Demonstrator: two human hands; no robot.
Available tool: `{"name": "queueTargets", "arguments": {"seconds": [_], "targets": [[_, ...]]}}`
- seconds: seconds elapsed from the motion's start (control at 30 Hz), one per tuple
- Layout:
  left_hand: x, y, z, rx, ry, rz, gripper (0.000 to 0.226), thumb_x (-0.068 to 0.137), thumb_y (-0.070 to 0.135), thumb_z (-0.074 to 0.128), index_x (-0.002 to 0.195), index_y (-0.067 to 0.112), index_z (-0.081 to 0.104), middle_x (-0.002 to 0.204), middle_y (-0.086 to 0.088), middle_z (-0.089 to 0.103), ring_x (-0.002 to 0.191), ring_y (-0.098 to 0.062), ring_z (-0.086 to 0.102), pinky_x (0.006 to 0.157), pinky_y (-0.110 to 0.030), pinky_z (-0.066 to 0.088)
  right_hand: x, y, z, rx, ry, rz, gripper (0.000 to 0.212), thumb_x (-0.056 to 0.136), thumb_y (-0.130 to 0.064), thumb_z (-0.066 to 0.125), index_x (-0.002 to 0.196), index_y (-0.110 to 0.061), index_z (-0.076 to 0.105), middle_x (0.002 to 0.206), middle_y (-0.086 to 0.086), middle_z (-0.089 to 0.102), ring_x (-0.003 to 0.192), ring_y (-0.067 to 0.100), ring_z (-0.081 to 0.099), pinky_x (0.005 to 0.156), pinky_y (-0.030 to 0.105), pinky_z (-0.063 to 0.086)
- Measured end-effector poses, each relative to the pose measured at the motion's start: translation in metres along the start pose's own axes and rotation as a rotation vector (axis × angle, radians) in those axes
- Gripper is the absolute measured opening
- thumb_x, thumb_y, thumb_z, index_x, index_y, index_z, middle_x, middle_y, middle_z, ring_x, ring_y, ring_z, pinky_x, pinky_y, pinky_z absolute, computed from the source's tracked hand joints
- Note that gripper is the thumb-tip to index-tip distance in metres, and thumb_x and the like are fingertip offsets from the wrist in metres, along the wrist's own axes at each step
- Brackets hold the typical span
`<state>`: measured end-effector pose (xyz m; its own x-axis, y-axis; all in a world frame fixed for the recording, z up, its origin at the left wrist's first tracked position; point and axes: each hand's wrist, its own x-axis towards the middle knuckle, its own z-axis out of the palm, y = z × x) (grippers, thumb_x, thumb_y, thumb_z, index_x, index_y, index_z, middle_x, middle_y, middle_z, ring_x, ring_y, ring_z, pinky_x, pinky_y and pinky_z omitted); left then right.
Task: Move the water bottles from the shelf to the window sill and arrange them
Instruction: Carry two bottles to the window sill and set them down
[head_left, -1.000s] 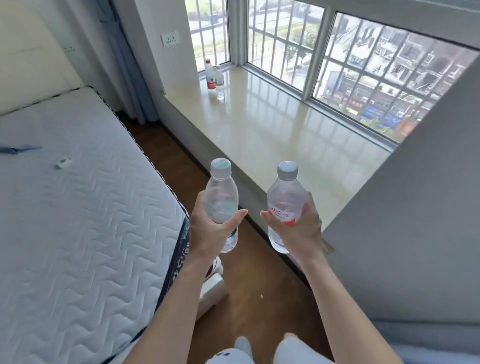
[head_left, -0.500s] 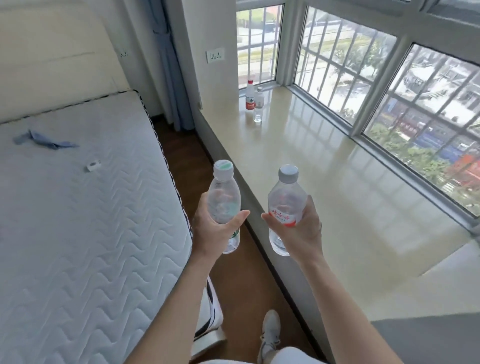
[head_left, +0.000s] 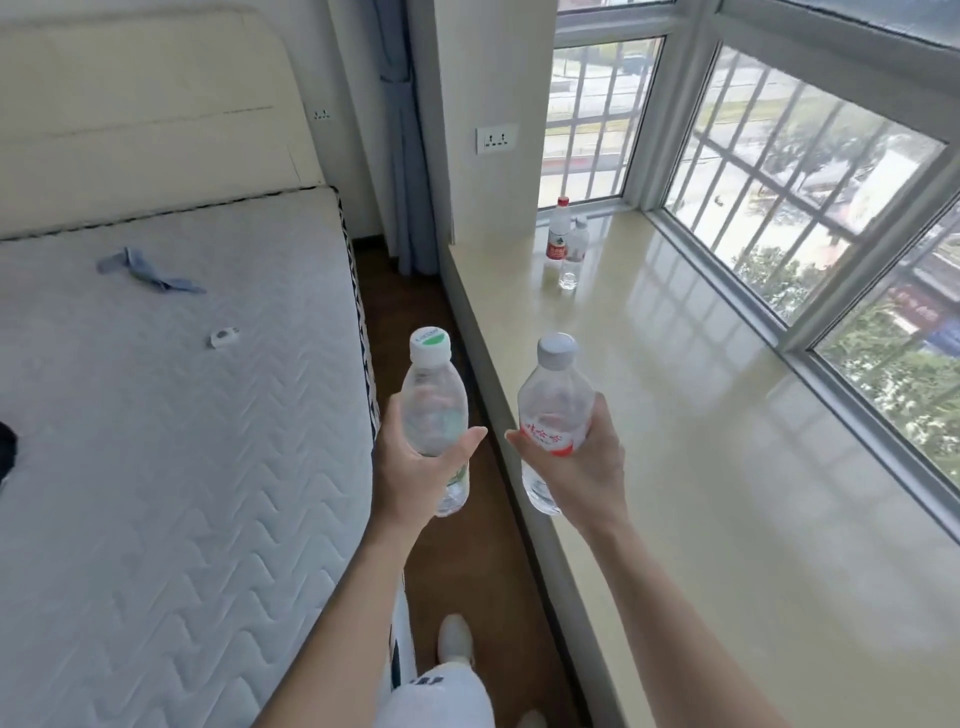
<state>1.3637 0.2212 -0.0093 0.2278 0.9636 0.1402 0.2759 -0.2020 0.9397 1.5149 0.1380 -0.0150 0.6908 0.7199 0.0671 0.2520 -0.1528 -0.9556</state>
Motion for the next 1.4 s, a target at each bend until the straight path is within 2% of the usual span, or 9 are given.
{"name": "queueTargets", "arguments": {"seconds": [0.23,0.4,0.57,0.7,0.83,1.0,1.1,1.3,1.4], "targets": [[0.090,-0.022,0.015,-0.024,0.021,-0.029,0.059,0.071,0.026,0.087,0.117,0.028,0.050,0.104,0.022,0.055,0.094,0.022,0.051,0.070,0.006,0.038,0.084,0.001,0.043,-0.024,-0.034,-0.017,0.057,0.067,-0.031,0.091,0.107,-0.029,0.051,0.092,-0.017,0.065,0.085,-0.005,0.062,0.065,0.005,0.045],[0.187,-0.032,0.015,-0.057,-0.001,-0.012,0.055,0.070,0.018,0.087,0.101,0.041,0.048,0.101,0.022,0.056,0.091,0.020,0.054,0.069,0.003,0.040,0.167,-0.009,0.094,-0.026,-0.012,-0.018,0.057,0.066,-0.031,0.091,0.108,-0.028,0.053,0.095,-0.014,0.066,0.084,-0.004,0.062,0.065,0.004,0.045],[0.296,-0.043,0.004,-0.042,-0.017,-0.010,0.056,0.068,0.021,0.089,0.097,0.044,0.046,0.098,0.023,0.056,0.089,0.021,0.053,0.069,0.003,0.039,0.252,-0.028,0.156,-0.026,-0.006,-0.013,0.059,0.066,-0.029,0.091,0.111,-0.027,0.054,0.096,-0.012,0.067,0.085,-0.003,0.064,0.066,0.005,0.046],[0.368,-0.053,-0.003,-0.026,-0.064,-0.001,0.057,0.068,0.024,0.088,0.097,0.046,0.045,0.099,0.025,0.054,0.091,0.024,0.050,0.070,0.003,0.039,0.308,-0.041,0.196,-0.012,0.033,-0.003,0.060,0.064,-0.031,0.091,0.111,-0.030,0.054,0.098,-0.012,0.068,0.088,0.002,0.066,0.070,0.012,0.051],[0.423,-0.066,-0.005,-0.017,-0.082,-0.029,0.056,0.067,0.031,0.089,0.098,0.048,0.046,0.102,0.025,0.056,0.096,0.018,0.050,0.072,-0.005,0.039,0.347,-0.042,0.222,-0.001,0.034,0.033,0.056,0.065,-0.030,0.091,0.109,-0.028,0.057,0.096,-0.011,0.070,0.089,0.006,0.068,0.075,0.022,0.053],[0.481,-0.079,0.003,-0.048,-0.096,-0.043,0.057,0.067,0.032,0.089,0.101,0.048,0.047,0.106,0.024,0.058,0.099,0.013,0.053,0.077,-0.011,0.039,0.395,-0.039,0.245,-0.020,0.041,0.039,0.062,0.058,-0.047,0.086,0.111,-0.031,0.057,0.099,-0.010,0.070,0.093,0.011,0.069,0.080,0.034,0.058],[0.514,-0.085,0.014,-0.054,-0.114,-0.027,0.055,0.067,0.032,0.089,0.105,0.041,0.050,0.106,0.024,0.058,0.099,0.014,0.052,0.077,-0.011,0.040,0.426,-0.038,0.256,-0.021,0.046,0.022,0.063,0.059,-0.047,0.085,0.112,-0.033,0.055,0.101,-0.010,0.070,0.095,0.013,0.068,0.083,0.040,0.058],[0.594,-0.092,0.056,-0.024,-0.189,0.013,0.056,0.068,0.036,0.087,0.104,0.048,0.047,0.104,0.033,0.055,0.101,0.019,0.049,0.072,-0.003,0.042,0.504,-0.026,0.268,-0.003,0.095,0.033,0.059,0.064,-0.035,0.090,0.110,-0.039,0.053,0.101,-0.012,0.068,0.095,0.011,0.067,0.084,0.038,0.058],[0.640,-0.092,0.086,-0.002,-0.245,0.020,0.055,0.068,0.032,0.088,0.103,0.046,0.047,0.103,0.030,0.055,0.099,0.020,0.050,0.072,-0.001,0.042,0.553,-0.013,0.270,0.023,0.144,0.058,0.057,0.066,-0.031,0.090,0.110,-0.037,0.054,0.101,-0.012,0.068,0.094,0.010,0.067,0.084,0.038,0.057]]}}
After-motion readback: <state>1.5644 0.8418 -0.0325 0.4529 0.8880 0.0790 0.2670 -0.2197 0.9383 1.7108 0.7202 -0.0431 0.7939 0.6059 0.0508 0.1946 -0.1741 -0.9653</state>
